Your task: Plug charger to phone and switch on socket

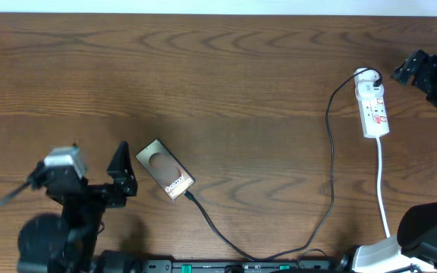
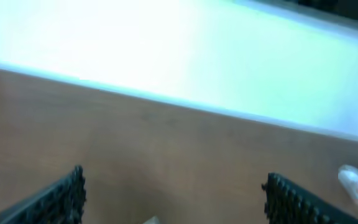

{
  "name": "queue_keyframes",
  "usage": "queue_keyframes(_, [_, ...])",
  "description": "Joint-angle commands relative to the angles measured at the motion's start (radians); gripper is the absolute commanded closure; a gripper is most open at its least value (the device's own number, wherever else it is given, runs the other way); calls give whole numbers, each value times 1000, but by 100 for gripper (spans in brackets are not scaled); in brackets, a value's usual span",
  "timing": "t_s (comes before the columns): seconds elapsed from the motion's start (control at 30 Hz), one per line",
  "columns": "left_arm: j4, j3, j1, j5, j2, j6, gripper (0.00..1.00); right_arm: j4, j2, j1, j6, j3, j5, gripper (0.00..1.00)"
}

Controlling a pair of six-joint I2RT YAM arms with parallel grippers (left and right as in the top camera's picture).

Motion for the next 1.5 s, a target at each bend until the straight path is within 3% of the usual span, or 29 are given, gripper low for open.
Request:
queue_keyframes(0.0, [187,-173,75,148,-136,59,12,0,-8,2,11,12,5,1])
queue_keyframes(0.27, [787,-585,150,252,-309,58,12,0,-8,2,11,12,5,1])
queue_keyframes(0.43, [936,-728,162,248,-319,58,12,0,-8,2,11,12,5,1])
queue_keyframes(0.9, [793,-843,232,232,-384,59,12,0,-8,2,11,12,5,1])
queue_keyframes(1.17, [509,-843,232,229,-384,58,12,0,-8,2,11,12,5,1])
queue_keyframes(1.47, [515,-843,232,230,-383,58,12,0,-8,2,11,12,5,1])
